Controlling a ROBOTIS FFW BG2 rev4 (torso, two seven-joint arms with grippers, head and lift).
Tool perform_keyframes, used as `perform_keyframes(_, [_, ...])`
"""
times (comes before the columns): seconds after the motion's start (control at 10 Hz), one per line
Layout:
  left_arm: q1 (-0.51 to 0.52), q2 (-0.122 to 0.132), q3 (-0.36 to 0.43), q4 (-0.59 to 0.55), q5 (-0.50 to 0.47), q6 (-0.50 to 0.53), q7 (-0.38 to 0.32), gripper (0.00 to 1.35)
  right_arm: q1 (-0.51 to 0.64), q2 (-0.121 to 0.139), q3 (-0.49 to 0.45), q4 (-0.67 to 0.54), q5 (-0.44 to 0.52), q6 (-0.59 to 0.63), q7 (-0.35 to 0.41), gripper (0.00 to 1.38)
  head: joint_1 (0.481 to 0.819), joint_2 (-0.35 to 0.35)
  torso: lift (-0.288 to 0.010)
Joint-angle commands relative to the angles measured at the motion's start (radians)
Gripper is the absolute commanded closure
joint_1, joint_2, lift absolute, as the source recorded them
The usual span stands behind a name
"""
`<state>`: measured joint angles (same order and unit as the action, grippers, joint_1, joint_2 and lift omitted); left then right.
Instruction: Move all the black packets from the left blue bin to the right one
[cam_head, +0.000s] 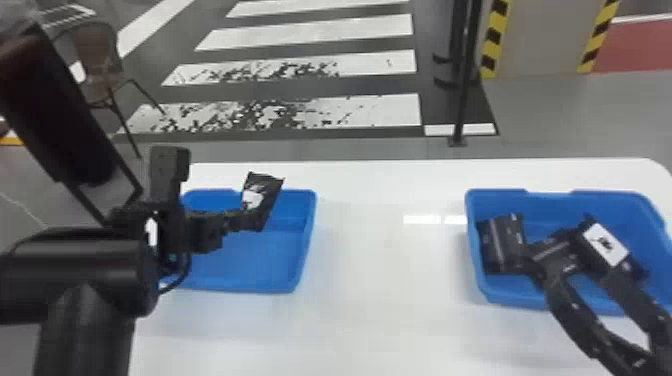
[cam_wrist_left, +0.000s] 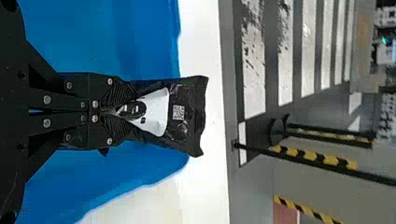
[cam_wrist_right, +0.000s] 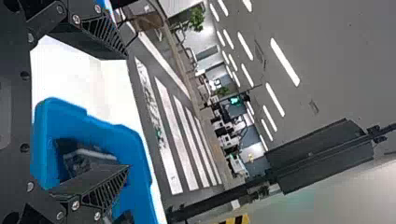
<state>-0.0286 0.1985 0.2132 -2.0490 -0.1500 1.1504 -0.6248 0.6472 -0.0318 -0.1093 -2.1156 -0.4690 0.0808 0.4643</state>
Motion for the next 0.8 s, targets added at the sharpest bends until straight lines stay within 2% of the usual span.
perform_keyframes(0.0, [0.048, -0.011, -0.056, -0.085, 0.028, -0.034, -0.007, 1.21, -0.029, -0.011, 0.028, -0.016, -0.042, 0.059, 0.022, 0.2, 0.695, 0.172, -0.139])
perform_keyframes(0.2, [0.056, -0.017, -0.155, -0.115, 0.104, -0.061, -0.012, 1.21, -0.075, -0.014, 0.047, -0.014, -0.077, 0.113, 0.03, 0.2, 0.695, 0.14, -0.139])
perform_keyframes(0.4, [0.029, -0.017, -0.257, -0.115, 0.16, -0.08, -0.015, 1.21, -0.139, -0.026, 0.091, 0.026, -0.129, 0.133, 0.03, 0.2, 0.695, 0.067, -0.139])
perform_keyframes(0.7, [0.006, -0.013, -0.377, -0.115, 0.24, -0.095, -0.015, 1.21, -0.215, -0.042, 0.099, 0.082, -0.169, 0.145, 0.019, 0.2, 0.695, -0.014, -0.139])
